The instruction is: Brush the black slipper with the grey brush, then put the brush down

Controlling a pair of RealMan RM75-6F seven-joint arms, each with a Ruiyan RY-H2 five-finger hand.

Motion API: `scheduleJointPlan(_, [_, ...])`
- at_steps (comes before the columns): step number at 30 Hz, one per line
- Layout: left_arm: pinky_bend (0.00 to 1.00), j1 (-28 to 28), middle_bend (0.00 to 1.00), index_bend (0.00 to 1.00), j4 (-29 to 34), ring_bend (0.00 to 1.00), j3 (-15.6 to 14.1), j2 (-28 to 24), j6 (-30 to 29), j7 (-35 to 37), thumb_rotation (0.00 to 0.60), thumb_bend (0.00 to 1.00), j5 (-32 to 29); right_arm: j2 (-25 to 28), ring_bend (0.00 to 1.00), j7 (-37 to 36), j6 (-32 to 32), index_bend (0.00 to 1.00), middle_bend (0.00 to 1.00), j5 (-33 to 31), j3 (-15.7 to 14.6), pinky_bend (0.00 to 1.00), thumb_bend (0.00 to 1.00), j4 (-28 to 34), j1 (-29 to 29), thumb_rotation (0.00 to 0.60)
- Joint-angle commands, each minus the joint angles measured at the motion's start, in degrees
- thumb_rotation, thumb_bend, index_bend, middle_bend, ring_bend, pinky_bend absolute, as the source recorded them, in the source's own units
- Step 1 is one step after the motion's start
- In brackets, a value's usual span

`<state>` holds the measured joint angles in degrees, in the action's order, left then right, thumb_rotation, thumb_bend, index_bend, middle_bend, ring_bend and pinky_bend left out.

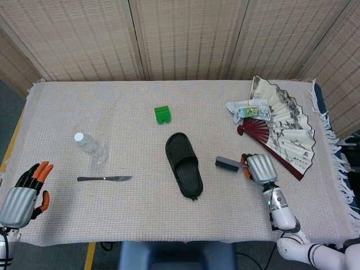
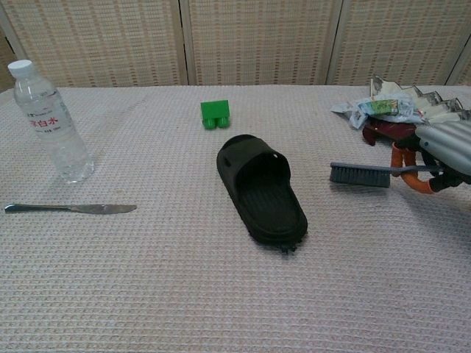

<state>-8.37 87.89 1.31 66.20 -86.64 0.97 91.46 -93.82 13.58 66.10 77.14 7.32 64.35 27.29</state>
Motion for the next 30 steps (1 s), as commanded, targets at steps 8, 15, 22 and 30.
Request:
scheduleJointPlan(8, [0.15, -0.13, 0.00, 0.00, 0.17, 0.00, -0.04, 0.17, 0.34, -0.42, 0.600, 0.71, -0.04, -2.08, 0.63, 3.71, 9.56, 0.84, 0.58, 6.23, 0.74, 0.99, 0.82, -5.24, 0.27, 0.600])
scheduleJointPlan(15, [0.15, -0.51, 0.00, 0.00, 0.22, 0.00, 0.02, 0.36, 1.10, -0.71, 0.600, 0.71, -0.25, -6.43, 0.63, 3.36, 8.33, 0.84, 0.58, 9.09, 2.01, 0.99, 0.82, -13.87, 5.60, 0.600])
scheduleJointPlan(22, [0.15, -0.84, 0.00, 0.00, -0.04, 0.00, 0.34, 0.05, 1.89, 0.38, 0.600, 0.71, -1.09, -13.52, 0.63, -1.50, 4.84, 0.84, 0.58, 8.85, 3.93, 0.99, 0.82, -24.12, 11.53, 0.600])
scheduleJointPlan(30, [0.15, -0.89, 0.00, 0.00, -0.40, 0.00, 0.62, -0.35, 2.23, 1.89, 0.600, 0.71, -1.91, -21.67, 0.63, -10.83, 4.33, 0.84, 0.58, 9.23, 3.97, 0.99, 0.82, -36.13, 15.56, 0.600])
